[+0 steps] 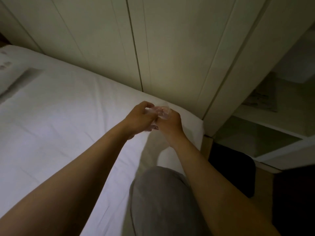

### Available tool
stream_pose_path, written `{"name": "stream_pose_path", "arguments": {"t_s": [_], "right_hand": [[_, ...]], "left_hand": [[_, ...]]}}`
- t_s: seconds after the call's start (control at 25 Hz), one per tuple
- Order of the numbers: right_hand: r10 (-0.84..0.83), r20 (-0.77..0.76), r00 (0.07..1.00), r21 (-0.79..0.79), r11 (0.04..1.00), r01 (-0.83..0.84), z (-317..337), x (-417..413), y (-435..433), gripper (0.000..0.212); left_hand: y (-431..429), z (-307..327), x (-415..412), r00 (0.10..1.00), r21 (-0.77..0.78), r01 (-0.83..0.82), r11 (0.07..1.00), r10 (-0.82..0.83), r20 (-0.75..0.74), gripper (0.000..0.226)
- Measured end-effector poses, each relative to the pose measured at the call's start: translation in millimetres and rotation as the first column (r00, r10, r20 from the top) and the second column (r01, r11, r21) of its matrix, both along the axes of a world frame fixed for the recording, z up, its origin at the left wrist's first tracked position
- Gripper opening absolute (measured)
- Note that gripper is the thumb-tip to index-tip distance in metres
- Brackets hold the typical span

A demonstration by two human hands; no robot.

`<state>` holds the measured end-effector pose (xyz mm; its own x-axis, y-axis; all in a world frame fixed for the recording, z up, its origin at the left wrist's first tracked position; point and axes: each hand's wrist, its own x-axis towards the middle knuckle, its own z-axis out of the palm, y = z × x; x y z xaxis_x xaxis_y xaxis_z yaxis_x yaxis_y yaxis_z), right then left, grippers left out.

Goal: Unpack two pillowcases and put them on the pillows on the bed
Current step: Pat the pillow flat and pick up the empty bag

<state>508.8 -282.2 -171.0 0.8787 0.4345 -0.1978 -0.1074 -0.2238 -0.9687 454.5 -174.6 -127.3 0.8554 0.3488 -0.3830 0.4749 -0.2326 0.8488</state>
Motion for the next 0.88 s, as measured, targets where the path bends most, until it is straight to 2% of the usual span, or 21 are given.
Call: {"name": "stream_pose_path", "arguments": {"t_s": [0.12,0.2,0.24,0.28,0.4,0.48,0.56,0.64,0.72,0.8,0.88], "right_hand": [[0.072,-0.005,0.997,-0.040,0.997,-0.072,2,-28,19,0.024],[0.194,0.041,0.980,-0.202,0.962,-0.182,7,-46,41,0.009],[0.260,0.070,0.963,-0.311,0.923,-0.227,14,-55,53,0.010],[0.282,0.070,0.957,-0.342,0.908,-0.243,22,-64,65,0.012],[0.286,0.073,0.955,-0.234,0.936,-0.263,45,-98,102,0.010],[0.290,0.091,0.953,-0.250,0.932,-0.261,53,-126,125,0.007],[0.275,0.052,0.960,-0.270,0.930,-0.251,43,-166,148,0.005],[0.251,0.036,0.967,-0.303,0.925,-0.229,24,-202,159,0.007],[0.274,0.036,0.961,-0.427,0.873,-0.233,-6,-236,163,0.013],[0.188,-0.043,0.981,-0.499,0.847,-0.184,-52,-264,154,0.018],[0.073,-0.174,0.982,-0.503,0.851,-0.153,-95,-287,141,0.019]], "left_hand": [[16,-3,-33,0.999,0.000,-0.037,0.999,0.037,0.009,0.032],[32,-2,-59,0.996,-0.019,-0.083,0.996,0.084,0.011,0.026],[42,-1,-73,0.994,-0.021,-0.106,0.994,0.107,0.016,0.022],[53,1,-87,0.991,-0.027,-0.131,0.991,0.132,0.031,0.019],[90,9,-129,0.960,-0.087,-0.247,0.965,0.256,0.116,0.020],[113,12,-158,0.941,-0.107,-0.290,0.951,0.304,0.150,0.023],[135,5,-196,0.955,-0.090,-0.261,0.961,0.271,0.124,0.027],[156,-12,-230,0.987,0.099,-0.157,0.983,0.153,0.042,0.042],[177,-41,-266,0.989,0.363,0.018,0.932,0.036,-0.142,0.066],[182,-83,-305,0.919,0.477,0.216,0.852,-0.013,-0.394,0.094],[168,-134,-345,0.846,0.529,0.331,0.781,0.003,-0.533,0.114]]}}
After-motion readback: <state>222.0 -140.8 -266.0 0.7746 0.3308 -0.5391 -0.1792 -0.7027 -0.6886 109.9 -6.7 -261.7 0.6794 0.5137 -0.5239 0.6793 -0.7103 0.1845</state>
